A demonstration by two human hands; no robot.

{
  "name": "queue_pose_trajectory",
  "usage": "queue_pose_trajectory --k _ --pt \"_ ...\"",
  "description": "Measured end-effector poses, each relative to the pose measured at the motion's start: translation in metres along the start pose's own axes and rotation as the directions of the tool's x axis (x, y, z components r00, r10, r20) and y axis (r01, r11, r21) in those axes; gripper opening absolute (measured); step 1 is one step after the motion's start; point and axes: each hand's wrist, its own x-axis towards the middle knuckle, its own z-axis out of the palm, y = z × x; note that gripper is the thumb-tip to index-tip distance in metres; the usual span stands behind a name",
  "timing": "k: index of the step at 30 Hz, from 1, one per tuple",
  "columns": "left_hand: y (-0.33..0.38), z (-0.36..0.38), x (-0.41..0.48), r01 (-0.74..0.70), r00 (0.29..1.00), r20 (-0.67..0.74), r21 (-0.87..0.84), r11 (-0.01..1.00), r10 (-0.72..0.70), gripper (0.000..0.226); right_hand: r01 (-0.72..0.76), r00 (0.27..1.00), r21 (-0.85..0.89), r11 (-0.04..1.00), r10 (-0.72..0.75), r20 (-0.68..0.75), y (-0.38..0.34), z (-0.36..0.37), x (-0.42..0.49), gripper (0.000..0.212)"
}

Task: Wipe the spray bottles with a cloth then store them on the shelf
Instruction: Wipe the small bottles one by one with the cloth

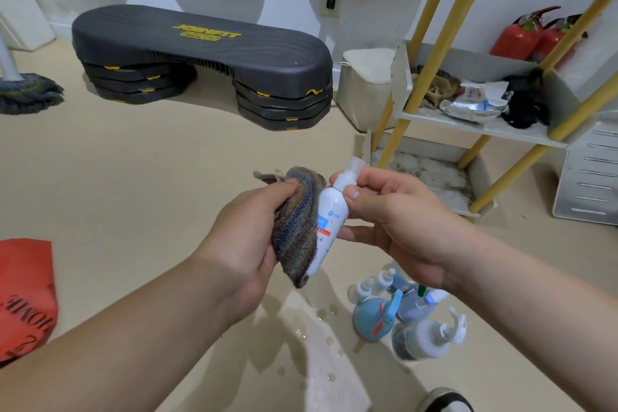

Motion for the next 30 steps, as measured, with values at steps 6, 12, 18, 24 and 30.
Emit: queue_pose_trajectory --k 6,12,18,24,30 --pt "-0.023 0.01 -0.014 -0.408 0.912 0.168 0.467 0.785 0.374 0.033 0.021 0.999 -0.008 1.0 -0.021 -0.035 0.002 0.005 -0.001 0.016" --pt "-0.03 0.006 -0.007 -0.367 0.928 0.106 0.431 0.824 0.358 0.026 0.024 0.993 0.057 0.998 -0.017 -0.12 -0.004 0.0 -0.001 0.017" --pt "-0.025 0.001 -0.002 0.178 0.98 0.119 -0.135 0.975 -0.162 0.034 0.154 0.969 -0.052 0.987 -0.161 -0.185 -0.006 0.002 -0.003 0.013" --pt "-0.028 -0.006 0.006 -0.198 0.972 -0.028 0.447 0.872 0.235 0.019 0.154 0.96 -0.191 0.97 -0.192 -0.202 0.0 0.008 -0.004 0.005" --pt "-0.039 -0.001 -0.009 -0.597 0.726 0.296 0.72 0.354 0.621 0.044 0.143 0.956 -0.126 0.982 -0.171 -0.241 -0.008 0.007 -0.007 0.008"
